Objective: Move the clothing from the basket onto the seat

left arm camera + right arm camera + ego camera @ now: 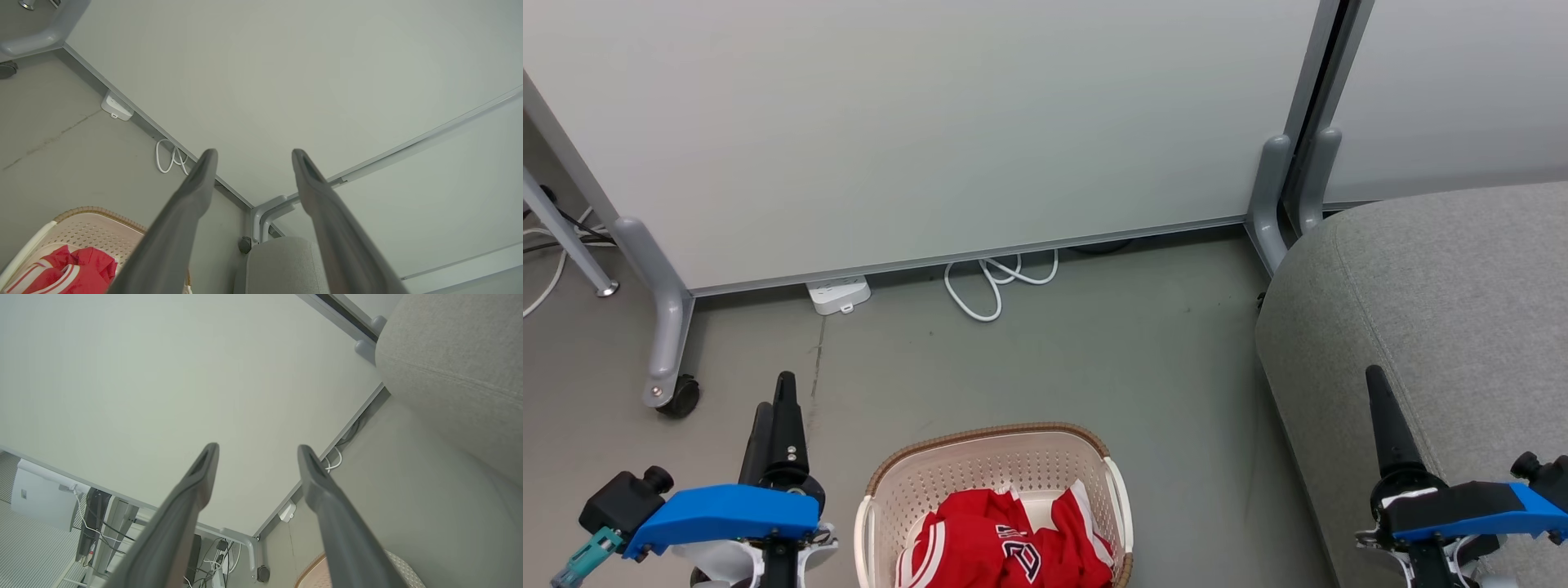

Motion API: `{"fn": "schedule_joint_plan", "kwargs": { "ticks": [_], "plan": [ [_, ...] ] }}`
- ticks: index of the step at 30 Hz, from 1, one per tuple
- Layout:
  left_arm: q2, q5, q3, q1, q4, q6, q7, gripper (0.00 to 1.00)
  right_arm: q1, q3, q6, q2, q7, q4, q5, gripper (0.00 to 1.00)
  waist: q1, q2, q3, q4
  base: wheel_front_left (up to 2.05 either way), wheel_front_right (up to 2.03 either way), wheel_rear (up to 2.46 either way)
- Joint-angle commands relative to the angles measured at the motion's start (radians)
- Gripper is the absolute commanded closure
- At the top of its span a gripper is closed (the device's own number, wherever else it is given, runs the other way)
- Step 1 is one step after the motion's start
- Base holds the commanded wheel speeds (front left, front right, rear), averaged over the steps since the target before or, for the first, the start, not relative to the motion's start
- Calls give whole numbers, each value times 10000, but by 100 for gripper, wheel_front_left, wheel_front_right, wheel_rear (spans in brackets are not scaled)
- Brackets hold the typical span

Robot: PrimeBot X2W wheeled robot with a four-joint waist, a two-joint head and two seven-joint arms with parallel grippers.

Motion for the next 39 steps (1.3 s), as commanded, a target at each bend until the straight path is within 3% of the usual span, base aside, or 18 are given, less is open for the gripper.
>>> {"fn": "schedule_joint_plan", "kwargs": {
  "ticks": [1,17,18,39],
  "plan": [
    [81,429,-82,-311,-194,49,-100,0,-185,52,11,-68,-113,-190,-403,0,0,-1,3,6,0,0,0],
    [93,2877,-628,-397,65,340,-572,0,-138,257,15,-80,-584,-121,-2509,0,0,-1,24,50,0,0,0],
    [97,3444,-741,-422,139,377,-695,0,-101,310,16,-83,-709,-81,-3046,0,0,-1,33,65,0,0,0],
    [107,5640,-1114,-457,475,418,-1223,0,-7,520,20,-97,-1238,144,-5275,0,0,-1,20,147,0,0,0]
  ]
}}
